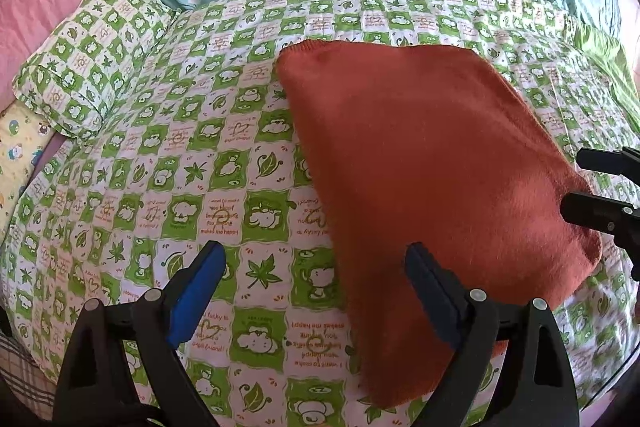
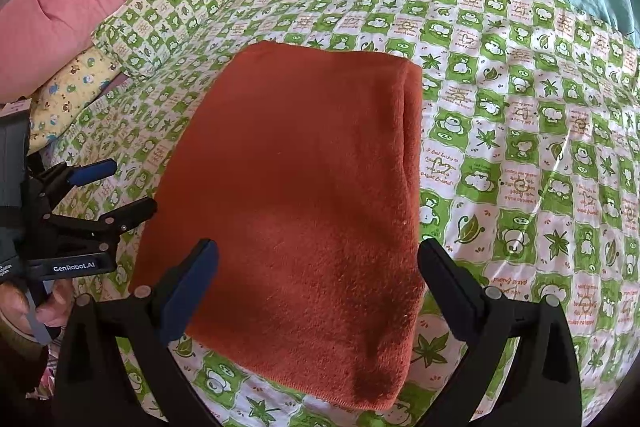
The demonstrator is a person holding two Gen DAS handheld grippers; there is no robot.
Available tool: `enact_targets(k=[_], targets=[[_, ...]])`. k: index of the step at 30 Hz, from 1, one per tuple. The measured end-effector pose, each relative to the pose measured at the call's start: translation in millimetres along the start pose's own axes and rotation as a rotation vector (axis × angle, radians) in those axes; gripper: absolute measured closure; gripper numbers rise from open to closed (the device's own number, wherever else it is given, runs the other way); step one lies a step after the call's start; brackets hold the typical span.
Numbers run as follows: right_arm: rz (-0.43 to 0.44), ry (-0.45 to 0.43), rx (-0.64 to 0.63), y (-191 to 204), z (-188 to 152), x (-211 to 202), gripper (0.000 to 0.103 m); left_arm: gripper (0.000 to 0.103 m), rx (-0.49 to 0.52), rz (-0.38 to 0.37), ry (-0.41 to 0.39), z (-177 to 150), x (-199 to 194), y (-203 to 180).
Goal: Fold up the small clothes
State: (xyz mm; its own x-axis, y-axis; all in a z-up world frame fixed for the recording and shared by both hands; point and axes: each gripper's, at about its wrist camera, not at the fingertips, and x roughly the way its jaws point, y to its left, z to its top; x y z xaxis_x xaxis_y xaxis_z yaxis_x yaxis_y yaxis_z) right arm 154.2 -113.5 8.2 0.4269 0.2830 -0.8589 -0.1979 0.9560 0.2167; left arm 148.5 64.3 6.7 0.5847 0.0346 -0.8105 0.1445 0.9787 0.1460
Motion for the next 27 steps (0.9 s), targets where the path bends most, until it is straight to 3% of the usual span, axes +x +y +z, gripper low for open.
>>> enact_targets(k=[27], targets=[[0.016,0.008,-0.013,2.1,5.5,7.5,0.004,0.011,-0.012,-0.006,-0.018,4.0,-1.8,-3.9]])
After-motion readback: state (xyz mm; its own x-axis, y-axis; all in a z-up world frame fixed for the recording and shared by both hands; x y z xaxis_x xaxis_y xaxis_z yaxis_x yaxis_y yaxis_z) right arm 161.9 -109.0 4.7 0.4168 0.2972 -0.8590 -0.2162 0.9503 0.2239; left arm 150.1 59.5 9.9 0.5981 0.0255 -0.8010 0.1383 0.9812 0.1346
